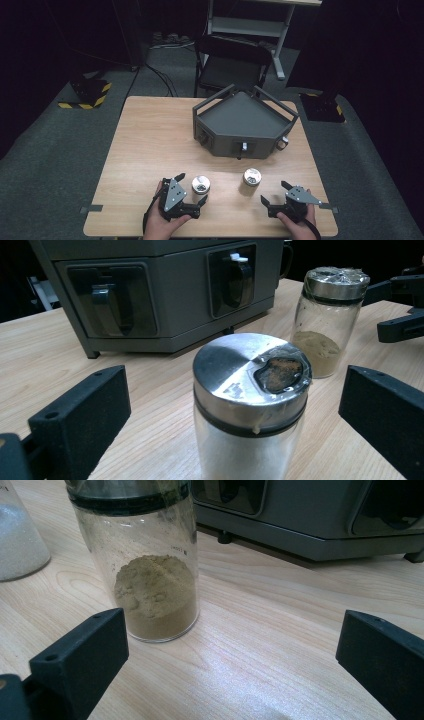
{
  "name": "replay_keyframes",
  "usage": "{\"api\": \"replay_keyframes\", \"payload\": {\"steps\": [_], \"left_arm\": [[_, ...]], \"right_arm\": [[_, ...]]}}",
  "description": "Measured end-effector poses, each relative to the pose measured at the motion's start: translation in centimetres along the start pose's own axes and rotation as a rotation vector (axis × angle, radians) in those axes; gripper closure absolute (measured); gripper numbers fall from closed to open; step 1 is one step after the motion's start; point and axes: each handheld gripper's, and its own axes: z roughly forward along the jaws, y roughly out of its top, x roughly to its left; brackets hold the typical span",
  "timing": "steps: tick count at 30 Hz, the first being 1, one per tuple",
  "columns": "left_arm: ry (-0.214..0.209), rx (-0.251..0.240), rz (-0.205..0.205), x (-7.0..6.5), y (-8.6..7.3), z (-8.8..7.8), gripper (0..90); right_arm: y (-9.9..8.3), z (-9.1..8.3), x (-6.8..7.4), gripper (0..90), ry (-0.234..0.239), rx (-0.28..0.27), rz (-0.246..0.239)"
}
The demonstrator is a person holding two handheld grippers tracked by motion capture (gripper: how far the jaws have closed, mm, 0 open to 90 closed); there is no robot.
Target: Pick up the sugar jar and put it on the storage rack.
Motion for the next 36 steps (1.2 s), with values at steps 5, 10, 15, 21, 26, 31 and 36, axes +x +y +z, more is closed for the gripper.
{"api": "replay_keyframes", "payload": {"steps": [5, 10, 15, 21, 26, 31, 36], "left_arm": [[-0.003, 0.001, -0.003, -0.1, -0.1, 0.6, 0.5], [-0.003, 0.006, -0.004, -0.2, -0.2, 1.0, 0.5], [-0.004, 0.008, -0.009, -0.3, -0.3, 1.4, 0.9], [-0.004, 0.012, -0.009, -0.5, -0.6, 1.8, 7.1], [-0.007, -0.004, -0.023, -0.6, -0.9, 1.9, 15.0], [-0.012, -0.013, -0.033, -0.6, -0.9, 1.8, 24.2], [-0.004, -0.021, -0.03, -0.6, -0.9, 1.7, 31.2]], "right_arm": [[0.0, 0.0, 0.1, 0.3, -0.001, 0.001, -0.005], [0.0, 0.0, 0.1, 0.3, -0.003, 0.001, -0.004], [0.0, 0.0, 0.1, 0.3, -0.004, 0.001, -0.005], [0.0, 0.0, 0.2, 0.4, -0.006, 0.001, -0.007], [0.0, 0.0, 0.2, 0.3, -0.006, 0.0, -0.004], [0.0, 0.0, 0.2, 0.3, -0.006, 0.0, -0.003], [0.0, -0.1, 0.2, 0.3, -0.006, 0.0, -0.001]]}}
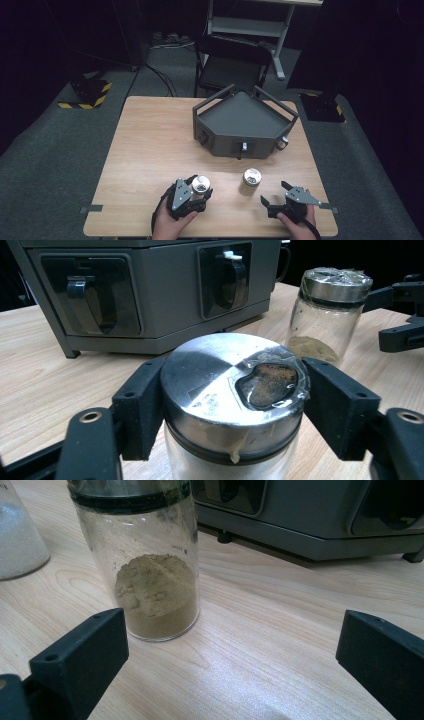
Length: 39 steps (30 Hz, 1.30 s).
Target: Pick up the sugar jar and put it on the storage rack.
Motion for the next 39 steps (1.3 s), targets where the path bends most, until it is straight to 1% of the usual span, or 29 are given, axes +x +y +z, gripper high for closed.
{"api": "replay_keyframes", "payload": {"steps": [1, 2, 4, 17, 25, 28, 32, 36, 39], "left_arm": [[0.0, 0.0, 0.0, 0.0, 0.0, 0.0, 32.4], [-0.001, -0.005, -0.011, 0.1, -0.1, -0.1, 33.9], [-0.004, -0.008, -0.019, 0.2, -0.1, -0.1, 34.6], [0.008, -0.007, -0.015, -0.1, -0.1, -0.1, 35.1], [0.012, -0.009, -0.02, -0.2, 0.0, 0.0, 35.1], [0.009, -0.02, -0.032, 0.0, 0.1, -0.1, 35.1], [0.01, -0.025, -0.025, -0.1, 0.4, -0.2, 35.1], [0.011, -0.037, -0.028, 0.0, 0.8, -0.2, 35.1], [0.012, -0.044, -0.021, 0.0, 1.3, -0.2, 35.1]], "right_arm": [[0.0, 0.0, 0.0, 0.4, 0.0, 0.0, 0.001], [0.0, 0.0, 0.0, 0.3, 0.0, 0.0, 0.002], [0.0, 0.0, 0.0, 0.3, 0.0, 0.0, 0.004], [0.0, -0.1, -0.2, 0.3, 0.004, 0.002, 0.013], [0.1, 0.0, -0.3, 0.3, 0.004, 0.007, 0.018], [0.2, -0.1, -0.3, 0.3, 0.0, 0.015, 0.016], [0.2, -0.1, -0.3, 0.4, -0.001, 0.018, 0.017], [0.5, 0.0, -0.1, 0.4, -0.009, 0.036, 0.005], [0.8, 0.1, 0.0, 0.4, -0.015, 0.057, -0.003]]}}
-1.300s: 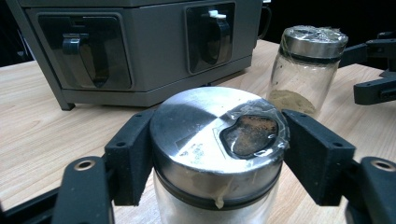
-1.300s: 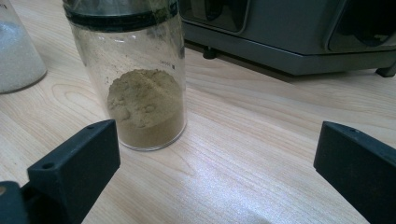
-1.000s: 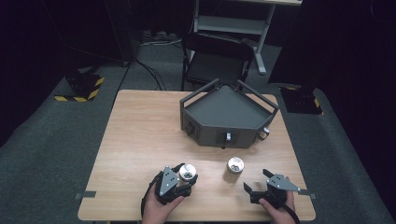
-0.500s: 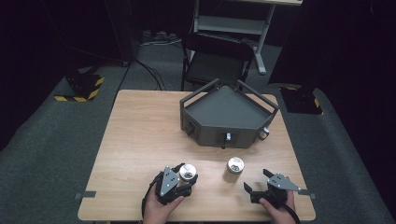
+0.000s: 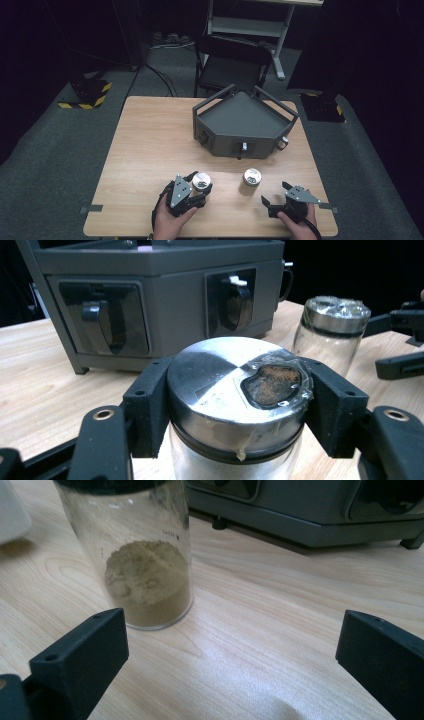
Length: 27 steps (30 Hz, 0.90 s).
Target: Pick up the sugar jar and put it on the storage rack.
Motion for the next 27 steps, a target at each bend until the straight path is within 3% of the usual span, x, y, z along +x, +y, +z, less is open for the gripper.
{"api": "replay_keyframes", "payload": {"steps": [16, 27], "left_arm": [[0.005, -0.039, -0.008, 0.3, 3.2, 0.8, 35.0], [0.03, -0.074, -0.009, 0.5, 6.3, 1.8, 35.1]], "right_arm": [[0.2, 0.0, -0.3, 0.4, 0.01, 0.014, 0.007], [0.1, 0.0, -0.4, 0.4, 0.012, 0.012, 0.01]]}}
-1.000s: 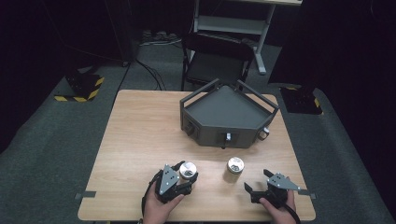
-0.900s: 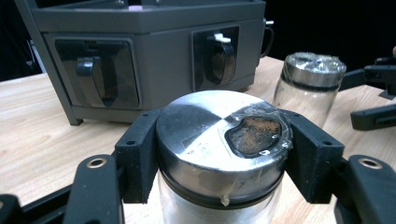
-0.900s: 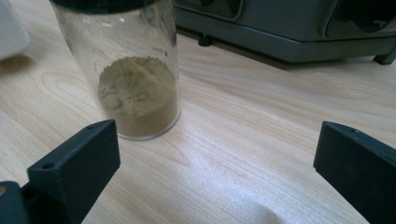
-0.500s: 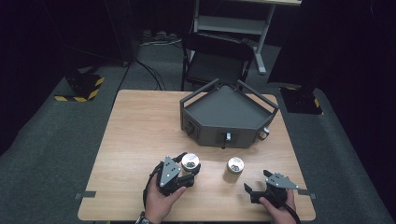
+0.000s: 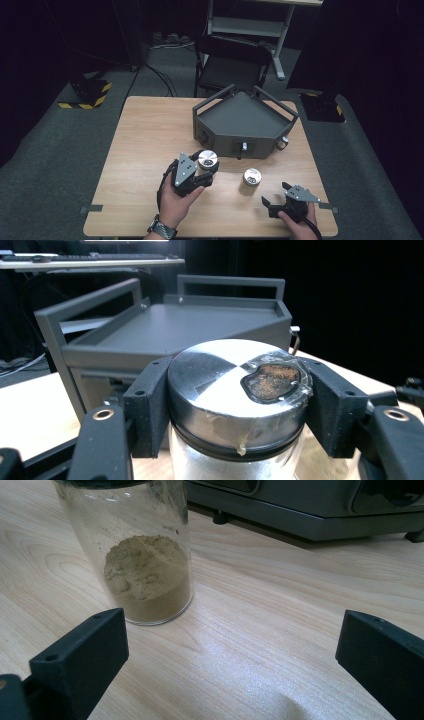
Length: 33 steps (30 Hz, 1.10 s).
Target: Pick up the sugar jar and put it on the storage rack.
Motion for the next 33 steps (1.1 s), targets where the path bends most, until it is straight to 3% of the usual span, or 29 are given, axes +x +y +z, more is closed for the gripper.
{"api": "replay_keyframes", "payload": {"steps": [33], "left_arm": [[0.044, -0.046, 0.018, 1.5, 5.7, 3.3, 35.1]], "right_arm": [[-0.3, -0.2, -0.1, 0.4, -0.001, -0.013, 0.015]]}}
